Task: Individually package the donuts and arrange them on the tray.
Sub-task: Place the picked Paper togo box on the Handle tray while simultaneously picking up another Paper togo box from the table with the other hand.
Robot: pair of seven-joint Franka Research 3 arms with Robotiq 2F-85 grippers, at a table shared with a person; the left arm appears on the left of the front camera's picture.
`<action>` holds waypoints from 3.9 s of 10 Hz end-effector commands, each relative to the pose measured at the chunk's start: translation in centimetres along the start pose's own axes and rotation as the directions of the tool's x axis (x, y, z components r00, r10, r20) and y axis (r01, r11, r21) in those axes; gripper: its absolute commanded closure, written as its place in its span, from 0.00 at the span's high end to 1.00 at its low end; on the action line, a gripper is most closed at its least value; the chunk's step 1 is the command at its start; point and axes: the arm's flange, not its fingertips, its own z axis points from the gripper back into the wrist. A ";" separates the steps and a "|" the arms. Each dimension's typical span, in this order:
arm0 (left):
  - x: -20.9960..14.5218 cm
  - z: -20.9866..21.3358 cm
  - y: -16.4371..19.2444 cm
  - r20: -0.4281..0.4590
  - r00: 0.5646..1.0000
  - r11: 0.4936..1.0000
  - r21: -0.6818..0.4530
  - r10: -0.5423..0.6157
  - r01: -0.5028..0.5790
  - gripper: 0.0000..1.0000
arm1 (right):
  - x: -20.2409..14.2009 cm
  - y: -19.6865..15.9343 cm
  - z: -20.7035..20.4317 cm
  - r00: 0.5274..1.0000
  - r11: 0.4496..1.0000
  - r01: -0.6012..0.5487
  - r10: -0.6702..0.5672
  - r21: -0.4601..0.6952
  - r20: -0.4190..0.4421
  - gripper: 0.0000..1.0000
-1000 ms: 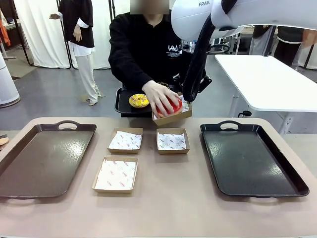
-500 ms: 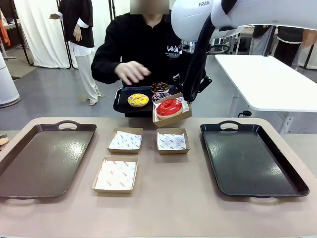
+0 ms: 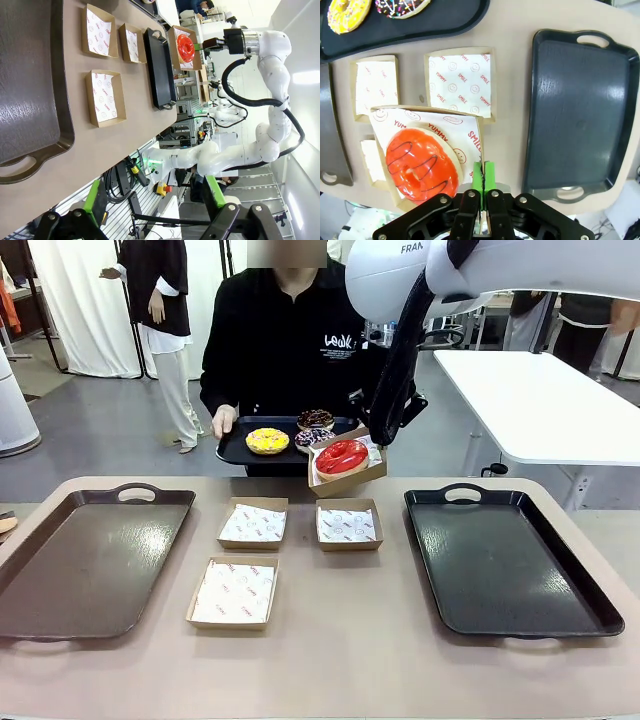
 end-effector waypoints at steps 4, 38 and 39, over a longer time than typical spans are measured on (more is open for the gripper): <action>1.2 -0.8 -3.6 -0.059 0.998 0.990 0.134 -0.029 0.037 1.00 | -2.3 -3.5 2.0 0.997 0.998 -0.064 0.063 0.023 0.043 0.01; 4.4 -34.7 -7.0 -0.288 0.957 0.481 0.836 -0.025 0.264 1.00 | -9.5 -21.5 -6.3 0.999 1.000 -0.015 0.015 0.004 0.034 0.01; 4.1 -35.1 -7.0 -0.283 0.959 0.488 0.833 -0.032 0.262 1.00 | -10.1 -21.5 -6.6 0.999 1.000 -0.016 0.016 -0.015 0.052 0.01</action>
